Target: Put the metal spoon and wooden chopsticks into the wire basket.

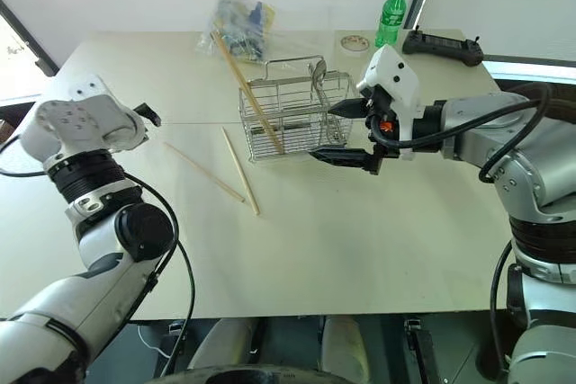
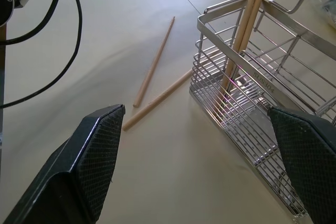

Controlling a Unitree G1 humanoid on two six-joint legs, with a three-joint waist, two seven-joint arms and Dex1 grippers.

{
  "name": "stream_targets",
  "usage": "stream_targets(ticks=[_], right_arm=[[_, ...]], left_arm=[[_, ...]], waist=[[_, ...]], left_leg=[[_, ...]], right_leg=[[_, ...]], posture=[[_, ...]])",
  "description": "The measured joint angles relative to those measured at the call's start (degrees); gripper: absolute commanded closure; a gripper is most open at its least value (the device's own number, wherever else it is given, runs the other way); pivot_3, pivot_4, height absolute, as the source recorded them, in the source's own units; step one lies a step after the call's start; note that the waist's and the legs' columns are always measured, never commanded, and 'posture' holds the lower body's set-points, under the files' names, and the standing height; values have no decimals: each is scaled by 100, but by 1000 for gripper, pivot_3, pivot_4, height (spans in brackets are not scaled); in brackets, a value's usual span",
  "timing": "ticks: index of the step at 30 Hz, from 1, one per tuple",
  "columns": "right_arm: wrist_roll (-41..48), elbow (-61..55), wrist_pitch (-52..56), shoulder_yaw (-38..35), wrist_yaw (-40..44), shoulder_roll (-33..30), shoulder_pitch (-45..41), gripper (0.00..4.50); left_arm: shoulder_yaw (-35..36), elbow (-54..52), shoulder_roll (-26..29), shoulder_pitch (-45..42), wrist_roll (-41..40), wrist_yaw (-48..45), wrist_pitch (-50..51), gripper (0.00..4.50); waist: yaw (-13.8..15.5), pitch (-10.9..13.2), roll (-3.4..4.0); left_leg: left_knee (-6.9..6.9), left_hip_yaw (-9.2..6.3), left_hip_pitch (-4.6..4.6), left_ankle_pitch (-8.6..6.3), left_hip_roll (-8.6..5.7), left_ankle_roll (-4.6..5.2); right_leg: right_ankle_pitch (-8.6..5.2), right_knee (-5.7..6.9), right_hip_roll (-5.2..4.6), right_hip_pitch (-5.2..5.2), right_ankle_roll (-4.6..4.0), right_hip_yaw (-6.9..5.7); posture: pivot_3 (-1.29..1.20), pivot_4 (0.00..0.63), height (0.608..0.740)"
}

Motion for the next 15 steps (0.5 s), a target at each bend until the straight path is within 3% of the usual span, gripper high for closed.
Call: stream_targets(ticks=[8, 15], right_arm=[[138, -192, 262, -120, -457, 116, 47, 35], [275, -403, 480, -355, -794, 138, 257, 35]], left_arm=[[-251, 2353, 225, -516, 85, -83, -1725, 0], [-278, 3579, 381, -817, -17, 171, -2808, 0]], waist=[[-15, 1, -1], [-16, 0, 0]], left_leg=[[-2, 0, -3, 0, 0, 0], [-2, 1, -2, 0, 1, 1]], right_leg=[[2, 0, -2, -3, 1, 0], [5, 3, -2, -3, 3, 0]], posture=[[0, 150, 713], [0, 150, 713]])
